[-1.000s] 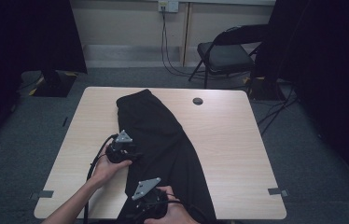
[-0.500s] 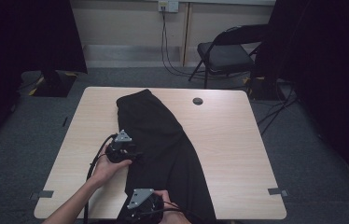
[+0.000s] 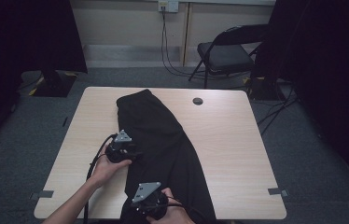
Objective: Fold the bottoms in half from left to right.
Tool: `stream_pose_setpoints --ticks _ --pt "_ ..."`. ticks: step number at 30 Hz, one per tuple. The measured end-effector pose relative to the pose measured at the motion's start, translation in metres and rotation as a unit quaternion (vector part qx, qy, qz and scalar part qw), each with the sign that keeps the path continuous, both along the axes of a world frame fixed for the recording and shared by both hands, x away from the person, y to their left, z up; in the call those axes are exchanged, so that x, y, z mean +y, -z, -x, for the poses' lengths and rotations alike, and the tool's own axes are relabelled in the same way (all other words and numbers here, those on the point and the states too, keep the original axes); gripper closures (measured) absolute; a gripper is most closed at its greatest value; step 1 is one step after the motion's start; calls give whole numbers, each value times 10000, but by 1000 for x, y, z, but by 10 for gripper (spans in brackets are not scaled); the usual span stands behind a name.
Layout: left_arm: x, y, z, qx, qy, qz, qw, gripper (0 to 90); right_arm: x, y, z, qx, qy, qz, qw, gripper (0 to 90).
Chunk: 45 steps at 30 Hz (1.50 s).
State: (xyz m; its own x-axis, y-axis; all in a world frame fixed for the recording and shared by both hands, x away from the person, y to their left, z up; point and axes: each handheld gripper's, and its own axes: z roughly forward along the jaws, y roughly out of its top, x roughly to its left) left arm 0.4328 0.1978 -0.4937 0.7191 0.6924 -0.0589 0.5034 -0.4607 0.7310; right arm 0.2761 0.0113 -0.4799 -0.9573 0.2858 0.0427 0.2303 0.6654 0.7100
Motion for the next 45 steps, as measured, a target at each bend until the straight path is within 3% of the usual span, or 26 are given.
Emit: stream_pose_setpoints --ticks 5,9,12,15,17,18,20,21,23,24,25,27,29,30,31,33,35,38,40,45 --pt "-1 0 1 -21 -29 -53 10000 490 -22 -33 3 -142 251 -457 9985 891" --pt "-1 0 1 -31 -45 -67 10000 498 -57 -62 5 -241 587 -933 9936 892" --pt "-1 0 1 -9 -40 -45 10000 499 -93 -78 6 -356 967 -1193 9875 892" --pt "-1 -1 1 -14 -44 -56 10000 499 -124 -85 2 -384 1395 -1378 9798 892" --pt "-2 0 1 -52 -98 -34 9999 499 -150 -86 -5 -376 1798 -1534 9709 892" --pt "-2 0 1 -55 -96 -38 9999 499 -157 -85 -8 -406 1910 -1508 9691 892" --pt "-1 0 1 -62 -57 -70 9999 499 -173 -73 -20 -511 2335 -1051 9653 890" --pt "-1 0 1 -41 -64 -39 10000 499 -179 -65 -28 -421 2489 -843 9639 884" --pt "-2 0 1 -52 -65 -55 10000 499 -183 -47 -38 -275 2635 -398 9634 812" --pt "-2 0 1 -52 -64 -59 9999 499 -182 -35 -43 -151 2614 -73 9651 716" --pt "-2 0 1 -54 -61 -63 9999 499 -179 -28 -44 -49 2580 90 9661 654" --pt "-1 0 1 -41 -55 -27 10000 499 -175 -27 -43 -188 2699 136 9626 547" --pt "-1 0 0 -49 -52 -13 10000 499 -171 -40 -38 -478 2763 -143 9598 480" --pt "-1 0 0 -58 -53 -32 10000 499 -168 -51 -35 -548 2716 -419 9599 472" --pt "-2 1 1 -62 -84 0 9999 499 -165 -56 -32 -500 2595 -567 9628 469" --pt "-2 1 1 -76 -95 -17 9999 498 -151 -59 -25 -191 2121 -878 9731 460" --pt "-2 1 1 -57 -97 3 9999 498 -133 -53 -19 -72 1795 -757 9808 439" --pt "-1 0 1 -47 -61 -27 10000 498 -106 -34 -12 70 1208 -374 9919 386" --pt "-1 1 0 -47 -62 -8 10000 498 -93 -22 -11 188 958 -110 9952 339" --pt "-1 1 0 -78 -50 -24 10000 497 -70 -12 -7 214 572 23 9981 329"
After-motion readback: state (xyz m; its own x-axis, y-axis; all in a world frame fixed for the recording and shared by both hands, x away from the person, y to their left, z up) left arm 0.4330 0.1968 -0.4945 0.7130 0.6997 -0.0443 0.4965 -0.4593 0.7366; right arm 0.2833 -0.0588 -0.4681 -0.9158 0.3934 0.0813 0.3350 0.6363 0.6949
